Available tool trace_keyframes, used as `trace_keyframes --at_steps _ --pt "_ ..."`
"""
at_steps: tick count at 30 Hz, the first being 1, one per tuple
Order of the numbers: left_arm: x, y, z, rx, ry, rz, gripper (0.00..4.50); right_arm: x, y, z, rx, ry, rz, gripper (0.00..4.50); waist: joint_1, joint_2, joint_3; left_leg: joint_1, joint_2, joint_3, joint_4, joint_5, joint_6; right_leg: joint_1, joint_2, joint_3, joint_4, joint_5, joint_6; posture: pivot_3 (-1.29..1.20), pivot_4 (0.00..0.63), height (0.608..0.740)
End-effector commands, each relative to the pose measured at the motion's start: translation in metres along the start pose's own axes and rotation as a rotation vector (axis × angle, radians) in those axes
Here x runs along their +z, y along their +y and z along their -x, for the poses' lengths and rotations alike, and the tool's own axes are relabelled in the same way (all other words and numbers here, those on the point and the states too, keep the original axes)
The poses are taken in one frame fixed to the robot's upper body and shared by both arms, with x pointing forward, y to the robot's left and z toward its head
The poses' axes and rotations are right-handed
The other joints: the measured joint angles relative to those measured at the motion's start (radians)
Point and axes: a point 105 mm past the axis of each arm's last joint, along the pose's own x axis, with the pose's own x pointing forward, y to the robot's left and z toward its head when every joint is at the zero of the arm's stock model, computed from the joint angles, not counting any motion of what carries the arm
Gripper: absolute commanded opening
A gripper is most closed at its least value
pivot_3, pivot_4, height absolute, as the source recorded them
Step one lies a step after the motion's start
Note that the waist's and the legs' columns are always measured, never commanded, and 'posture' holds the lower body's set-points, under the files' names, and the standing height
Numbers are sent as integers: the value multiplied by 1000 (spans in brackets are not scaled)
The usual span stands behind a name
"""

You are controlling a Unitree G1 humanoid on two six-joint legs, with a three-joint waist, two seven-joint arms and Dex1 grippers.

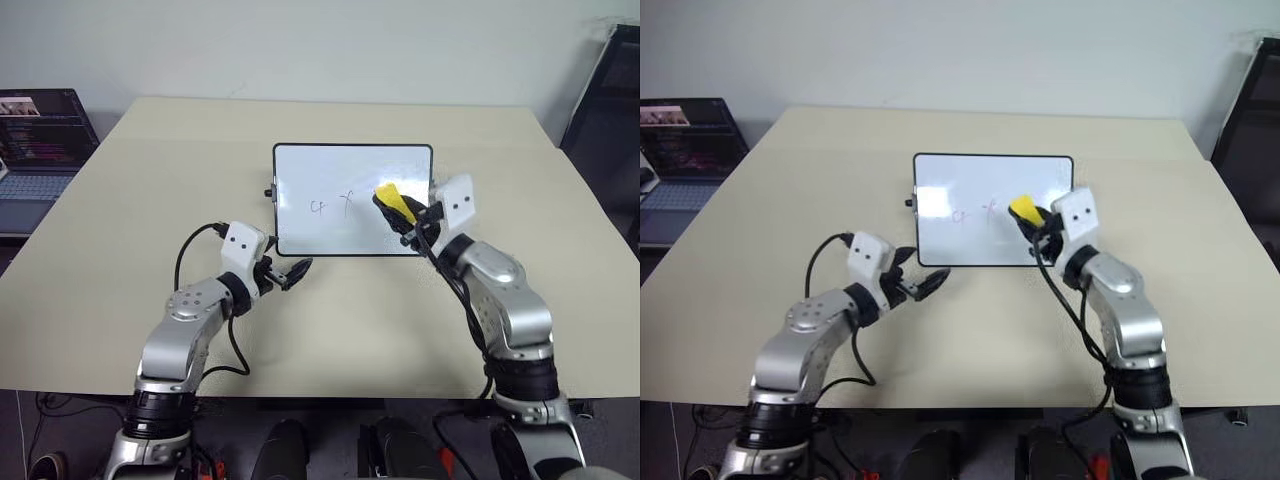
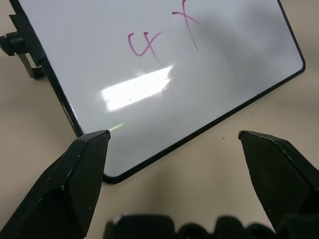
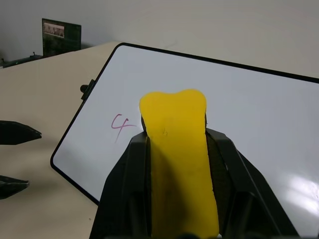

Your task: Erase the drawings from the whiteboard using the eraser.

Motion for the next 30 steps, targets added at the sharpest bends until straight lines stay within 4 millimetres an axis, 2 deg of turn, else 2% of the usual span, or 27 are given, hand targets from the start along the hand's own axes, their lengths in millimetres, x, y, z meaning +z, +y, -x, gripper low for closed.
trace_keyframes --at_steps 1,4,6,11,15,18,24,30 --pt "27 9 6 113 -117 -61 4500 8 -1 16 -61 -90 -12 1123 0 0 0 0 0 0 0 0 0 0 0 0 0 0 0 0 150 740" --pt "28 10 6 155 -136 -59 4500 -17 -3 27 -98 -35 -15 1123 0 0 0 0 0 1 0 0 0 0 0 1 -1 0 0 0 150 740" --pt "30 11 6 175 -144 -55 4500 -26 -2 32 -111 -18 -26 1123 -1 0 0 0 0 2 0 0 0 0 0 0 -1 0 0 0 150 740" --pt "32 19 6 219 -139 -75 4500 -30 -5 34 -140 -32 -82 1123 -2 0 0 0 0 2 0 0 0 0 1 0 -1 0 1 0 150 740" --pt "34 18 8 190 -135 -83 4500 -32 -5 33 -167 -38 -146 1123 -1 0 0 0 0 2 0 0 0 0 1 0 -1 0 1 0 150 740" --pt "37 22 8 186 -136 -96 4500 -28 2 25 -129 -18 -101 1123 -1 0 0 0 0 2 0 0 0 0 1 0 -1 0 1 0 150 740" --pt "43 32 4 181 -120 -126 4500 -10 20 -5 0 19 40 1123 -2 0 0 0 0 3 0 0 0 0 1 0 -1 0 1 0 150 740" --pt "49 28 -3 131 -105 -146 4500 -5 28 -41 109 72 182 1123 -2 0 0 0 -1 3 0 0 0 0 1 -1 -1 0 0 0 150 740"
